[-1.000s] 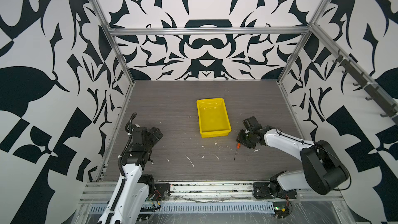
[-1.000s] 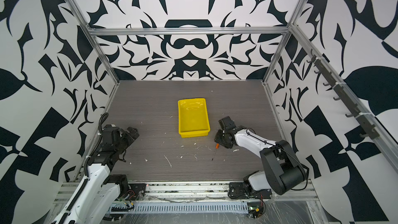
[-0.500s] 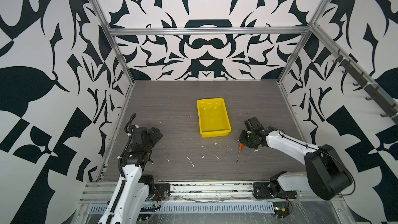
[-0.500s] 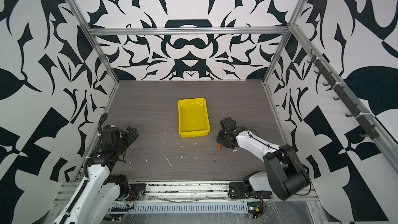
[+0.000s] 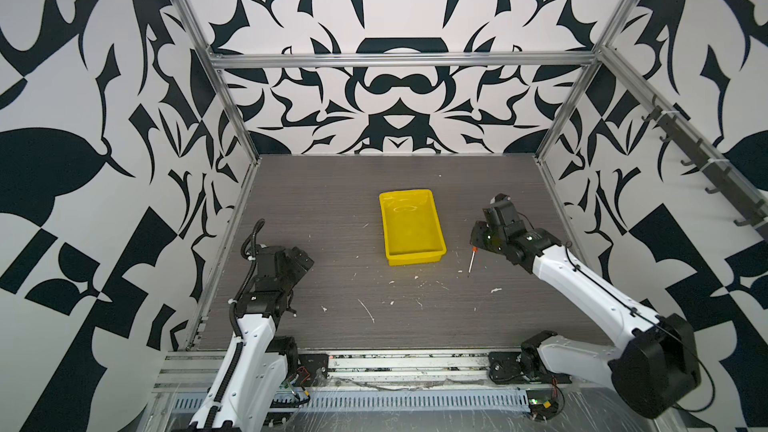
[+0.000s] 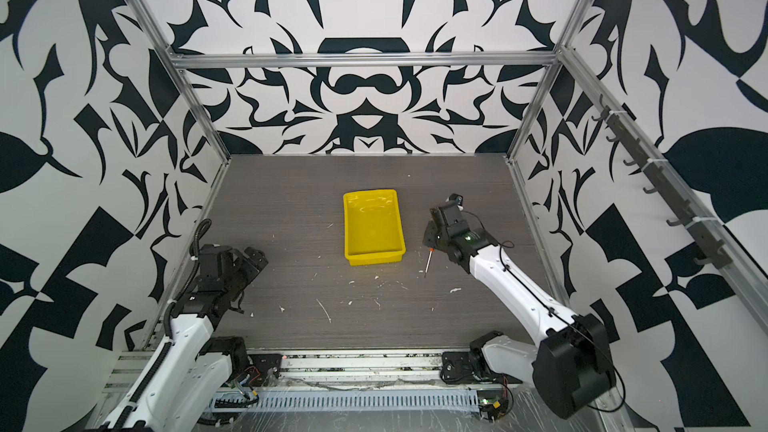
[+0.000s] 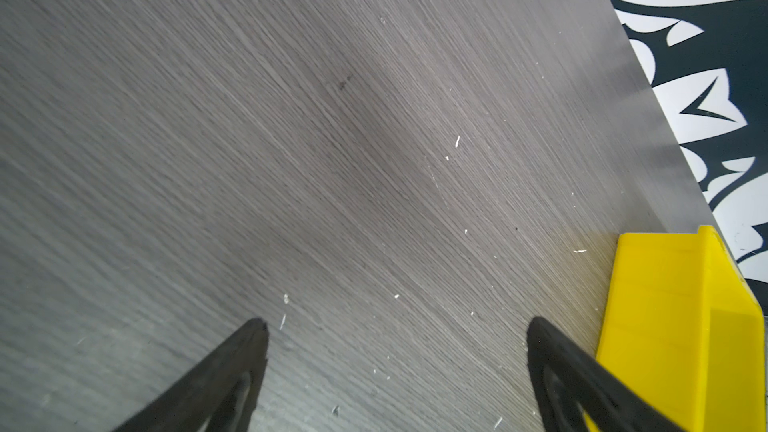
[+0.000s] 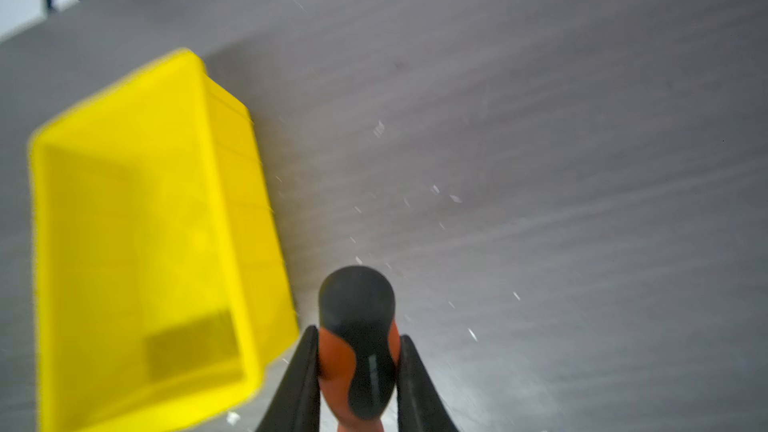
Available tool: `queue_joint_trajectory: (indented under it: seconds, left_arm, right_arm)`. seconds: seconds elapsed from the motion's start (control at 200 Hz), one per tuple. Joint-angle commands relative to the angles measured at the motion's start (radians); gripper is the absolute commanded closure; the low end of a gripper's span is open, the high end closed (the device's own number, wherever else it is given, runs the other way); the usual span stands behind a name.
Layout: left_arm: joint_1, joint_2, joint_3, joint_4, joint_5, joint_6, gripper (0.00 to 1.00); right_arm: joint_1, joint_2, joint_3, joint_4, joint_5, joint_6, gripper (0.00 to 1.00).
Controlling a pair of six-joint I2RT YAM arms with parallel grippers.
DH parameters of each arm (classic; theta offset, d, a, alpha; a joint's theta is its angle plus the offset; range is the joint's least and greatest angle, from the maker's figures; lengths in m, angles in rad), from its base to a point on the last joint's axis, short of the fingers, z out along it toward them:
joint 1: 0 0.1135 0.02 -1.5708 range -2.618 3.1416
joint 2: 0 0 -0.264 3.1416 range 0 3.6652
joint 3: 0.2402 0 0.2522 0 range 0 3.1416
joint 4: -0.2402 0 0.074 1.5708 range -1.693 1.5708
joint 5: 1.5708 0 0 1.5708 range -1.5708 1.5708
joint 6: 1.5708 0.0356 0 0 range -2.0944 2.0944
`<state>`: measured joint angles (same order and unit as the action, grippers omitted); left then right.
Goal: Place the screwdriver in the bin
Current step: 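Lift the screwdriver with the right gripper and carry it over the yellow bin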
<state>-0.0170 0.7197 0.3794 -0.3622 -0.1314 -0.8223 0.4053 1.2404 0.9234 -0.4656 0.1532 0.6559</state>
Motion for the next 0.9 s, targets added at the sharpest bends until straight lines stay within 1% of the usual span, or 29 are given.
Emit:
queue_joint_trajectory:
  seconds: [0.0,0.07,0.16,0.32,0.455,0.705,0.895]
  left_arm:
    - [0.002,-0.017,-0.010,-0.020,-0.022,-0.023,0.00]
    - [0.002,-0.032,-0.018,-0.017,-0.022,-0.029,0.00]
    - [0.002,-0.048,-0.028,-0.008,-0.019,-0.029,0.00]
    - [0.002,-0.065,-0.024,-0.024,-0.027,-0.024,0.00]
    - [0.002,-0.078,-0.038,-0.003,-0.047,-0.033,0.00]
    - [0.002,-0.040,-0.024,-0.009,-0.053,-0.032,0.00]
    - [0.002,-0.020,-0.018,0.002,-0.058,-0.031,0.00]
  right_arm:
    - [0.005,0.116,0.139,0.092,-0.081,0.037,0.96]
    - [0.024,0.193,0.205,0.128,-0.112,0.060,0.96]
    - [0.061,0.298,0.288,0.160,-0.113,0.070,0.96]
    - [0.126,0.514,0.478,0.141,-0.125,0.084,0.97]
    - [0.158,0.646,0.579,0.127,-0.144,0.101,0.96]
    - [0.164,0.778,0.656,0.117,-0.185,0.129,0.96]
    - [0.163,0.803,0.684,0.094,-0.174,0.101,0.95]
